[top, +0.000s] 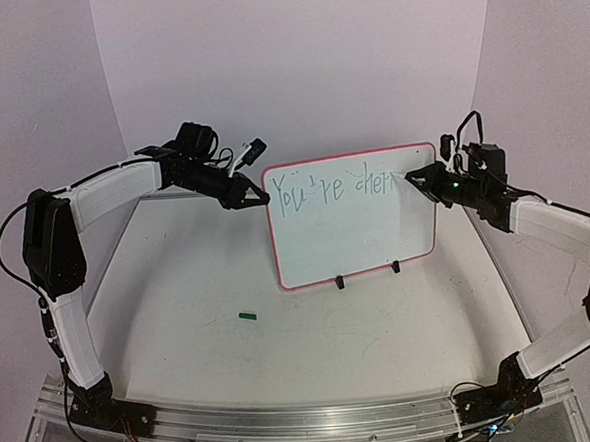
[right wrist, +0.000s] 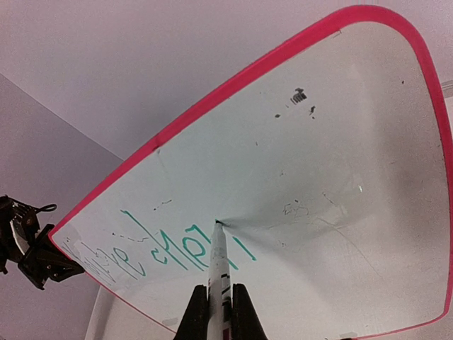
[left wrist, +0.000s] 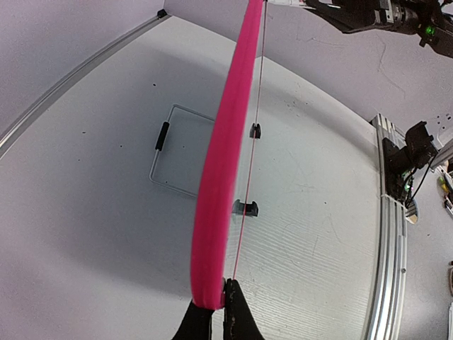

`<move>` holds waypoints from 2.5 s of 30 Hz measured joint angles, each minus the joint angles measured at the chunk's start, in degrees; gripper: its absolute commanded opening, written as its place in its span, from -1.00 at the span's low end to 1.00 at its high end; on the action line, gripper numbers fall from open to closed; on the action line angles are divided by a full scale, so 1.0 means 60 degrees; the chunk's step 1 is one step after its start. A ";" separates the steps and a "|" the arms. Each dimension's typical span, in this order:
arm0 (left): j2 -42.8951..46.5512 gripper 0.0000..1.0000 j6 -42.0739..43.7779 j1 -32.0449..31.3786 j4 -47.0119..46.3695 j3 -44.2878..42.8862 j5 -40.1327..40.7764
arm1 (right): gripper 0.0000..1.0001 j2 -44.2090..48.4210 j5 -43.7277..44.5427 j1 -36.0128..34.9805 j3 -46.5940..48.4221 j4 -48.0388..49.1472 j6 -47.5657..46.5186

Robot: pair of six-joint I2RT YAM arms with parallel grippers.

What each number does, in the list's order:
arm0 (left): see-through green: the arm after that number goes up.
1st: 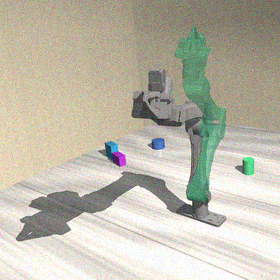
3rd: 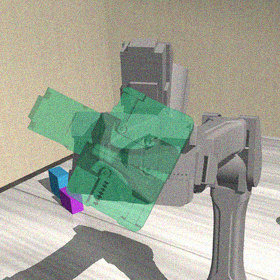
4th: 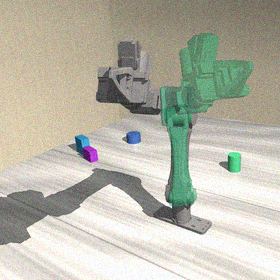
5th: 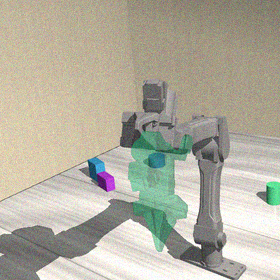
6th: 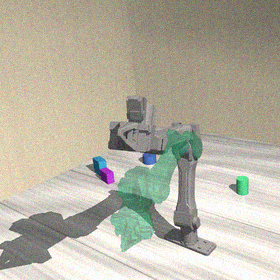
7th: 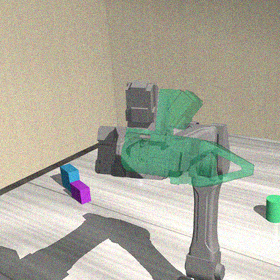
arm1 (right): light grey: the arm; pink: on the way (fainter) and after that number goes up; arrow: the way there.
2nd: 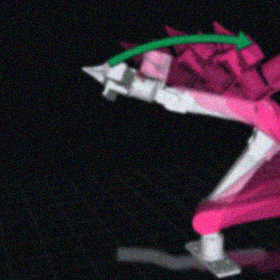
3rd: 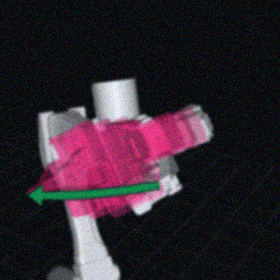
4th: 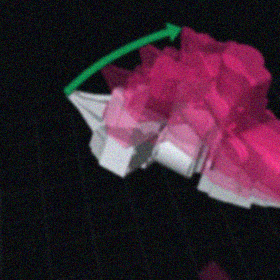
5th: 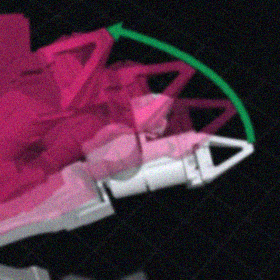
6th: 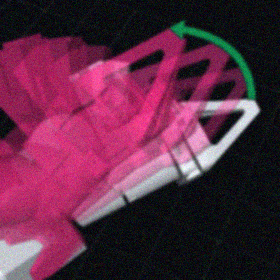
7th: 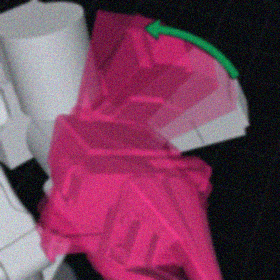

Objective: Write a sentence on the whiteboard

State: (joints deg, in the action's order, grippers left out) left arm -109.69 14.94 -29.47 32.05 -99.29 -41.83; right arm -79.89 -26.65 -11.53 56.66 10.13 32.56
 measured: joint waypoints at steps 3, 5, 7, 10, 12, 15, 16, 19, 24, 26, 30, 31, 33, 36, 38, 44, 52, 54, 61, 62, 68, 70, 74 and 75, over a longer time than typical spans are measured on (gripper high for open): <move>0.0000 -1.00 0.0004 0.0000 0.0000 0.0000 0.0001 | -1.00 0.0246 -0.0037 0.0000 -0.0024 -0.0028 0.0000; 0.0000 -1.00 0.0004 0.0000 0.0000 0.0000 0.0001 | -1.00 0.0472 -0.0098 0.0000 -0.0066 -0.0025 0.0000; 0.0000 -1.00 0.0004 0.0000 0.0000 0.0000 -0.0003 | -1.00 0.0755 -0.0225 0.0018 -0.0176 -0.0019 -0.0002; 0.0000 -1.00 0.0004 0.0000 0.0000 0.0000 -0.0003 | -1.00 0.1114 -0.0518 0.0123 -0.0394 0.0005 -0.0009; 0.0000 -1.00 0.0004 0.0000 0.0000 0.0000 -0.0003 | -1.00 0.1222 -0.0761 0.0284 -0.0543 0.0022 -0.0039; 0.0000 -1.00 0.0004 0.0000 0.0001 0.0000 -0.0003 | -1.00 0.1248 -0.1175 0.0594 -0.0785 0.0008 -0.0129; 0.0000 -1.00 0.0004 0.0000 0.0000 0.0003 -0.0003 | -1.00 0.1248 -0.1305 0.0684 -0.0857 -0.0020 -0.0162; 0.0000 -1.00 0.0004 0.0000 -0.0016 0.0025 -0.0005 | -1.00 0.1219 -0.1678 0.0898 -0.0933 -0.0068 -0.0244; 0.0007 -1.00 0.0007 0.0003 -0.0025 0.0069 -0.0003 | -1.00 0.0965 -0.2024 0.1024 -0.0928 -0.0044 -0.0347; 0.0007 -1.00 0.0010 0.0000 -0.0022 0.0069 -0.0003 | -1.00 0.0759 -0.2091 0.1024 -0.0909 -0.0053 -0.0384; 0.0007 -1.00 0.0009 0.0004 -0.0024 0.0069 -0.0003 | -1.00 0.0285 -0.2191 0.1024 -0.0682 -0.0044 -0.0397; 0.0007 -1.00 0.0009 0.0004 -0.0024 0.0069 -0.0003 | -1.00 0.0218 -0.2194 0.1024 -0.0622 -0.0042 -0.0397; 0.0007 -1.00 0.0010 0.0004 -0.0023 0.0069 -0.0003 | -1.00 0.0126 -0.2187 0.1024 -0.0504 -0.0034 -0.0395; 0.0007 -1.00 0.0011 0.0004 -0.0022 0.0069 -0.0006 | -1.00 0.0056 -0.2134 0.1027 -0.0322 0.0028 -0.0390; 0.0007 -1.00 0.0011 0.0004 -0.0022 0.0069 -0.0003 | -1.00 0.0028 -0.2063 0.1036 -0.0248 0.0099 -0.0385; 0.0007 -1.00 0.0011 0.0004 -0.0022 0.0069 -0.0003 | -1.00 0.0006 -0.1911 0.1120 -0.0208 0.0150 -0.0345; 0.0007 -1.00 0.0012 0.0004 -0.0020 0.0069 -0.0003 | -1.00 -0.0207 -0.1775 0.1177 -0.0186 0.0164 -0.0298; 0.0007 -1.00 0.0009 0.0004 -0.0018 0.0069 -0.0006 | -1.00 -0.0298 -0.1779 0.1177 -0.0131 0.0166 -0.0289; 0.0007 -1.00 0.0000 0.0004 -0.0015 0.0069 -0.0014 | -1.00 -0.0573 -0.2008 0.1188 0.0147 0.0157 -0.0326; 0.0007 -1.00 0.0000 0.0004 -0.0015 0.0069 -0.0014 | -1.00 -0.0602 -0.2055 0.1188 0.0170 0.0158 -0.0337; 0.0007 -1.00 0.0000 0.0004 -0.0015 0.0069 -0.0021 | -1.00 -0.0740 -0.2346 0.1184 0.0182 0.0146 -0.0397; 0.0007 -1.00 0.0000 0.0004 -0.0011 0.0069 -0.0021 | -1.00 -0.0741 -0.2415 0.1184 0.0182 0.0123 -0.0419; 0.0007 -1.00 0.0000 0.0004 -0.0011 0.0069 -0.0018 | -1.00 -0.0741 -0.2427 0.1184 0.0182 0.0113 -0.0426; 0.0007 -1.00 0.0000 0.0004 -0.0011 0.0069 -0.0021 | -1.00 -0.0737 -0.2383 0.1188 0.0179 0.0109 -0.0426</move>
State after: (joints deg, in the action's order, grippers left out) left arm -109.65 14.94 -29.45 31.99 -98.87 -41.95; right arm -84.31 -40.95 -4.40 57.74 10.79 30.00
